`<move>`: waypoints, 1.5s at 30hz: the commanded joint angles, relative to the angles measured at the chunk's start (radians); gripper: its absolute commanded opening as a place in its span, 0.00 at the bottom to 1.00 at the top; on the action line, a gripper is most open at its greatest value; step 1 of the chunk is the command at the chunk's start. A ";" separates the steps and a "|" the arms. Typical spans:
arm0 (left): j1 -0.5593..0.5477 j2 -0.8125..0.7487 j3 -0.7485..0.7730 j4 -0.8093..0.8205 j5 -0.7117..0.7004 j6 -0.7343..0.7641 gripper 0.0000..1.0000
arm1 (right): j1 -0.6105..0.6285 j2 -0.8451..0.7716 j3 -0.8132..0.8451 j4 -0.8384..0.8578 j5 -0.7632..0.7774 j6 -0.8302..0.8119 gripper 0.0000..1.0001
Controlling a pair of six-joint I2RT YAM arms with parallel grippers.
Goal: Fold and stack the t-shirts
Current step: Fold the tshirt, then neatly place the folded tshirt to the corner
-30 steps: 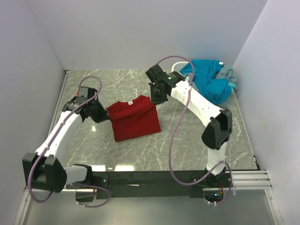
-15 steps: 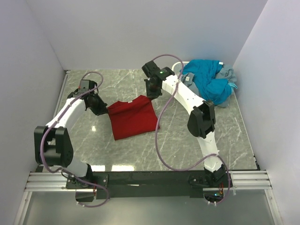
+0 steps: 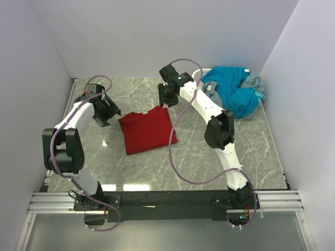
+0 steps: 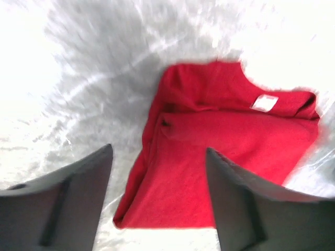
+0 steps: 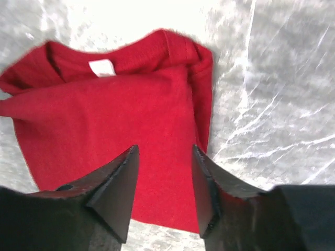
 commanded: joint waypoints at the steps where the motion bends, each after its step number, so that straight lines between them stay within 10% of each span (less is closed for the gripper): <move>1: 0.009 0.003 0.075 0.027 -0.073 0.055 0.81 | -0.026 -0.027 0.065 0.037 -0.035 -0.031 0.54; 22: 0.009 -0.235 -0.525 0.544 0.353 0.118 0.83 | 0.096 -0.547 -0.809 0.372 -0.136 0.050 0.49; 45: 0.009 0.003 -0.514 0.711 0.316 0.106 0.81 | 0.116 -0.634 -0.857 0.347 -0.125 0.027 0.49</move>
